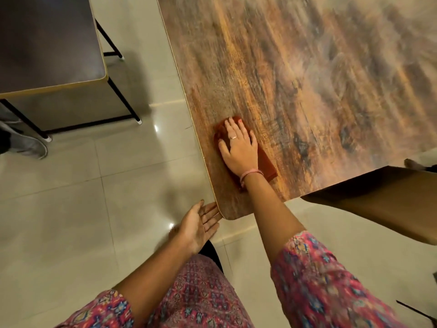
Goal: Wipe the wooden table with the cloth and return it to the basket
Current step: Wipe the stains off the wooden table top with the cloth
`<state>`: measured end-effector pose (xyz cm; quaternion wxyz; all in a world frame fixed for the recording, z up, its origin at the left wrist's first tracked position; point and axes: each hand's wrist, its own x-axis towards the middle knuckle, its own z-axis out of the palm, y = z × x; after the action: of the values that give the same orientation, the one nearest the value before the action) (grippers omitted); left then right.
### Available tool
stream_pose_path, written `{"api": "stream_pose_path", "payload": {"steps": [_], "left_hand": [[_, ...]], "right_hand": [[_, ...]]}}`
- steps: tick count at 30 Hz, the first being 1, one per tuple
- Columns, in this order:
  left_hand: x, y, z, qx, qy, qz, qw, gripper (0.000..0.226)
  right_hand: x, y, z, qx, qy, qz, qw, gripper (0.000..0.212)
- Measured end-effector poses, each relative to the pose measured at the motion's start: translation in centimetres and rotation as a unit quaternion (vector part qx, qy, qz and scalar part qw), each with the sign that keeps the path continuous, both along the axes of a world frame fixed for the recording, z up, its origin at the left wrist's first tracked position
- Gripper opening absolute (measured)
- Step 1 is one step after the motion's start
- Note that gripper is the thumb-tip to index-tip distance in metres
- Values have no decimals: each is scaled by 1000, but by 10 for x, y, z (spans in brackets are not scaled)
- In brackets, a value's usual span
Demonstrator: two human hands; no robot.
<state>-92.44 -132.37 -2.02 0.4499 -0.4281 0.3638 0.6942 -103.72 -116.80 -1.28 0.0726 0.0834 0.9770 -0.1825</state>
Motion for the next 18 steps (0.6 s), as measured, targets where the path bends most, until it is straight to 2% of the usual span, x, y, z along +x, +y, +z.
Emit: {"api": "stream_pose_path", "payload": {"steps": [3,5,8,13,15,18], "left_hand": [[9,-4,1,-11,-6,-5,1000,34],[15,-5,1,-19,0,-9,1000,29],[25,-6,4,-9,8,-24,1000,25],[35,-7,21,26,57,-80,995,25],[33,-9,29,18,86,-109,990,26],[32,-16,40,13,126,-158,979,26]], "right_hand": [[70,-21,0,-27,4,94,995,55],[120,-30,-1,-33,6,120,992,52],[170,-35,-5,-42,-15,84,995,50],[180,-45,-2,-62,-31,8,998,52],[179,-50,2,-103,-35,-10,994,52],[182,-52,16,-222,-34,-56,973,50]]}}
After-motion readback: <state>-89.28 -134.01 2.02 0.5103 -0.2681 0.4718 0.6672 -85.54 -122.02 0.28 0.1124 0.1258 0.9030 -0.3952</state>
